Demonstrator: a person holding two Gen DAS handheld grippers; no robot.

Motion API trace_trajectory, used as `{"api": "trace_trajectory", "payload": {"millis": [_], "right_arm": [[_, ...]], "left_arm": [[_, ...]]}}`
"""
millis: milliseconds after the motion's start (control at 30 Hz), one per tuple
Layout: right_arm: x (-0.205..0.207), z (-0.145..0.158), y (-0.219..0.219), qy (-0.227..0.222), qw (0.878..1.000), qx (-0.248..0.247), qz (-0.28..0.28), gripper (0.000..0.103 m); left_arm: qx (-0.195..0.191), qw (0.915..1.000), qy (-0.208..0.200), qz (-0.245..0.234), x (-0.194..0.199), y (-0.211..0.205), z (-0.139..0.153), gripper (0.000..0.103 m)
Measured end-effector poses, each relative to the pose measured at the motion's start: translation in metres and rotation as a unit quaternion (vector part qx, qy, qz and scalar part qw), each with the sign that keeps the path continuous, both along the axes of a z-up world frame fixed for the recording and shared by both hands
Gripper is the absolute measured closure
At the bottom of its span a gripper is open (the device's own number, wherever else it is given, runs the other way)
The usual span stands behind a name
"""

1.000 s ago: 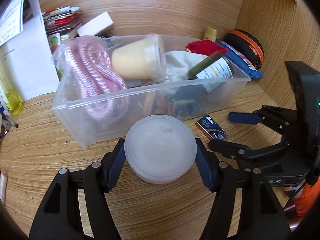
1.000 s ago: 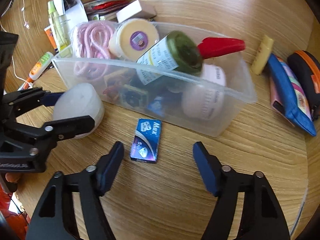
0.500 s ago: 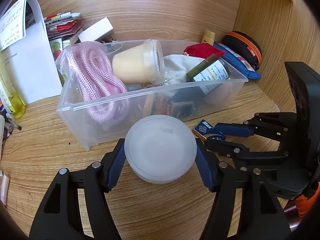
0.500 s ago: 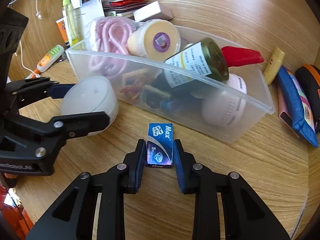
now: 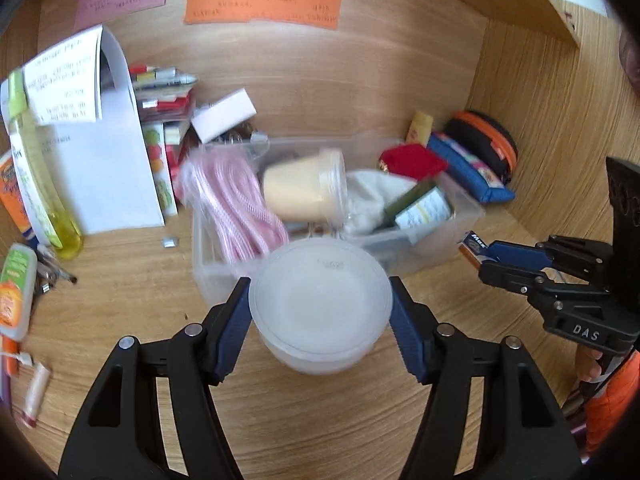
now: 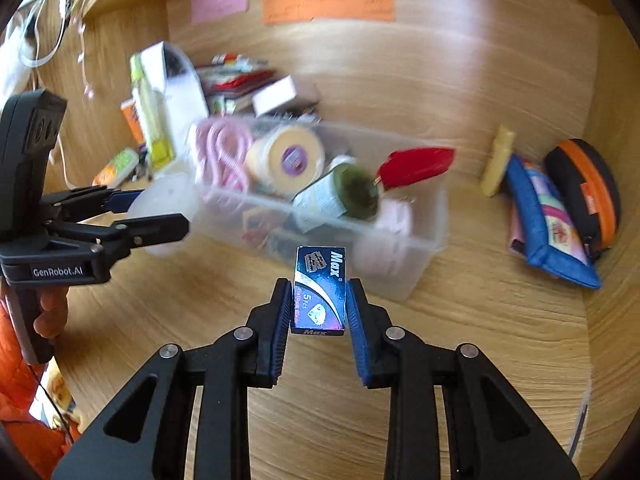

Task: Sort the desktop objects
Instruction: 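Carry the white container and Max box over the clear box and release both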

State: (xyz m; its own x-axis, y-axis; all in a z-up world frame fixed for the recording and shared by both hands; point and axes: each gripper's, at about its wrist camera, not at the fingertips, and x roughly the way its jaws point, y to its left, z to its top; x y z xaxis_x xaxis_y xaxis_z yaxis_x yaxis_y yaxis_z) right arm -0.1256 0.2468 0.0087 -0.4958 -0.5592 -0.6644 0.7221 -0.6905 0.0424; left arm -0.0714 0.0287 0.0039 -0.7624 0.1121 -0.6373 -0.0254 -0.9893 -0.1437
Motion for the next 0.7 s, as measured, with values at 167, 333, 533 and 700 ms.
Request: {"api": "trace_trajectory", "payload": {"millis": [167, 333, 533, 700], "right_arm": [[-0.010, 0.013, 0.011, -0.001, 0.999, -0.036, -0.023, 0.078], [-0.020, 0.026, 0.015, 0.008, 0.998, -0.049, -0.034, 0.078], [-0.038, 0.028, 0.010, 0.015, 0.998, -0.041, -0.044, 0.078], [-0.062, 0.022, -0.004, 0.014, 0.998, -0.019, -0.052, 0.078]], "left_arm": [[0.004, 0.9997, 0.022, -0.003, -0.003, -0.002, 0.018, 0.038], [-0.006, 0.9996, 0.026, -0.006, -0.014, -0.002, 0.024, 0.038], [-0.020, 0.9992, 0.034, -0.002, -0.031, -0.001, 0.029, 0.038], [-0.021, 0.9992, 0.033, 0.013, -0.046, -0.005, 0.028, 0.039]]}}
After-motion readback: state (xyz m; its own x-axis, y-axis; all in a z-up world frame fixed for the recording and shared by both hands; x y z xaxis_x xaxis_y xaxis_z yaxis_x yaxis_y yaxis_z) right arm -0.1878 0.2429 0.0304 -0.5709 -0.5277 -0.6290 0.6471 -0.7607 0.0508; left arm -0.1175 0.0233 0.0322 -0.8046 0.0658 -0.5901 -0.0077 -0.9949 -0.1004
